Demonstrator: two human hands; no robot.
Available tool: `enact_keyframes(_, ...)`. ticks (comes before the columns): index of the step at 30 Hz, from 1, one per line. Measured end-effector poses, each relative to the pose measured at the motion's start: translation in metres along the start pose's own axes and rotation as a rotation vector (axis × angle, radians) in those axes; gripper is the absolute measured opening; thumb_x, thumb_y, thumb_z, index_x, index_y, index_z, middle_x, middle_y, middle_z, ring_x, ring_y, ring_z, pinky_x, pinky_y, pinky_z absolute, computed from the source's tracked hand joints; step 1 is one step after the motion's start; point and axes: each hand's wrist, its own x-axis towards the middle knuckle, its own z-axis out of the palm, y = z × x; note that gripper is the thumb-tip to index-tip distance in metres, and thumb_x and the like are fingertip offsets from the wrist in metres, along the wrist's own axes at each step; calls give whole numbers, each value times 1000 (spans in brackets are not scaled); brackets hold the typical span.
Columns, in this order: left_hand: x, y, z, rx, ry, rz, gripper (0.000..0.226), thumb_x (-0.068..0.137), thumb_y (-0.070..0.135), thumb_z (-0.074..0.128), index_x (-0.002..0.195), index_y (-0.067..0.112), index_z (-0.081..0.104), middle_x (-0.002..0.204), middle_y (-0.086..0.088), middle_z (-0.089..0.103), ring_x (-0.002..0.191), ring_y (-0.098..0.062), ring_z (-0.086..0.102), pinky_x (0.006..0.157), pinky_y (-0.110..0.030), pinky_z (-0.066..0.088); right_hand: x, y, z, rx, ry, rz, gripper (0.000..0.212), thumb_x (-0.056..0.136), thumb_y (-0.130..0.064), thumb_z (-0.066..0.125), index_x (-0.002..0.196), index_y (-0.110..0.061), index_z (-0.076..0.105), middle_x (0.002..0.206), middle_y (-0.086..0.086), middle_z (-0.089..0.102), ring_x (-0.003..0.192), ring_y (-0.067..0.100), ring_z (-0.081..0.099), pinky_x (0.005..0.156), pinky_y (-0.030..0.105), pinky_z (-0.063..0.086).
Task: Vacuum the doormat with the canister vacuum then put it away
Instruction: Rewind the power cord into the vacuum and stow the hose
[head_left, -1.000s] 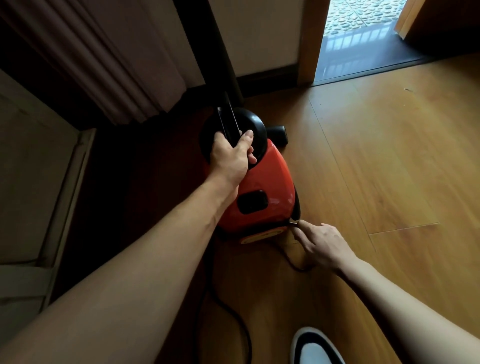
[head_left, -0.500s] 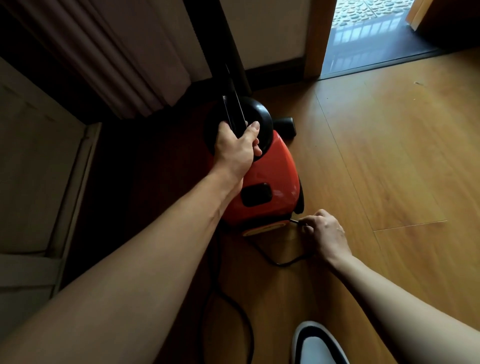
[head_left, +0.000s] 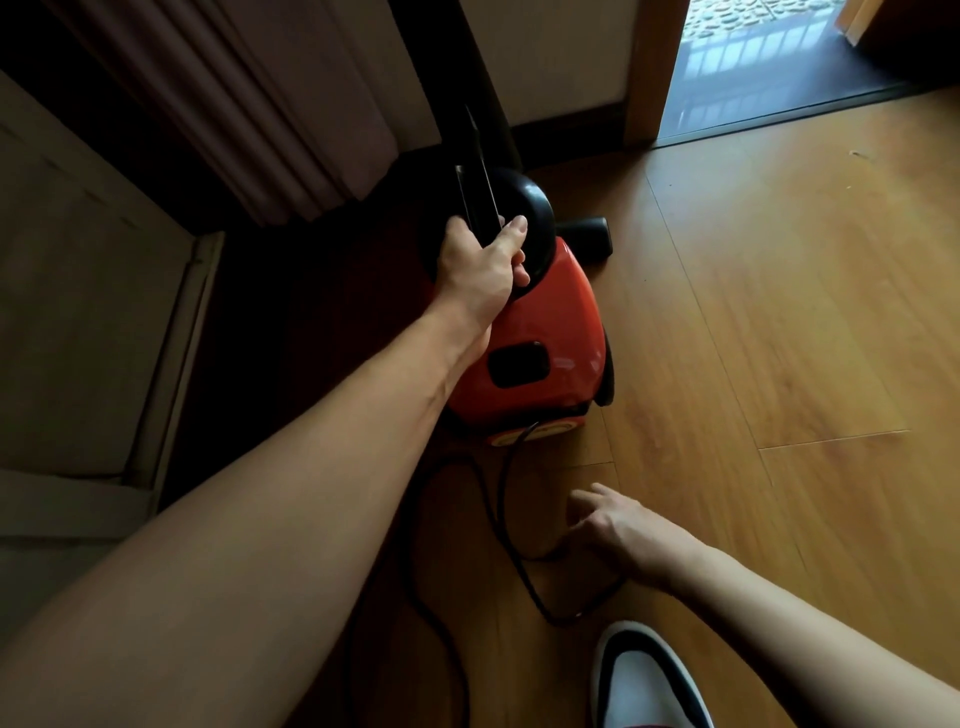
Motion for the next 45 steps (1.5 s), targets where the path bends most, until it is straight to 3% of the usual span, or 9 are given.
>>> enact_keyframes(6,0,-12,-8,36,-13,13,14,98,16,58,102,8,48,77,1,51,58,-8,50,63,-24,48,2,3,9,44,143,-87,34,105,-18,47,129,-33,66,136,-2,48,122,21,51,94,32,52)
enact_keyframes(14,9,-11,-20,1,-91,-17,11,97,20,60,98,10,55,80,0,57,67,-10,58,71,-26,53,6,14,6,267,527,242,24,94,-2,63,111,-16,73,102,-4,53,92,11,58,73,18,48)
enact_keyframes(19,6,-14,-43,300,-72,27,36,95,39,60,120,13,61,109,2,67,102,-11,65,95,-35,54,9,0,-1,153,636,411,19,90,-27,67,107,-21,74,96,-4,61,89,15,58,78,36,55)
enact_keyframes(22,-11,-25,-64,680,-75,214,64,93,43,60,147,17,36,129,2,54,117,-11,54,98,-28,45,9,-37,-15,363,758,369,43,89,-51,39,90,-21,71,85,-7,63,78,10,59,73,37,51)
enact_keyframes(27,-32,-47,-94,959,-276,421,84,93,43,59,155,40,3,156,2,27,140,-17,35,107,-37,41,19,-96,-28,869,673,243,58,91,-70,39,96,-23,73,88,-6,72,83,7,66,73,35,53)
enact_keyframes(32,-39,-53,-98,1007,-447,502,80,93,39,59,152,49,6,160,5,20,145,-17,29,112,-46,40,36,-119,-34,1125,641,124,25,103,-37,50,110,-20,66,94,-2,76,95,8,70,90,35,55)
enact_keyframes(37,-34,-64,-103,1070,-548,485,60,94,46,55,150,41,32,164,8,-1,152,-12,2,121,-45,24,52,-124,-31,1244,693,101,32,108,-33,37,107,-13,62,70,-1,57,58,10,53,53,24,45)
enact_keyframes(42,-31,-71,-107,1102,-623,494,68,91,46,61,151,40,29,163,11,-16,150,-8,-14,123,-43,12,80,-126,-27,1155,621,131,32,109,-29,36,112,-16,65,106,-4,68,99,5,65,87,23,52)
enact_keyframes(45,-31,-78,-105,1097,-601,534,75,88,47,66,151,39,27,164,5,-15,150,-11,-15,123,-42,5,98,-124,-25,1166,547,178,33,109,-31,38,123,-16,63,113,-3,69,102,5,66,87,23,53)
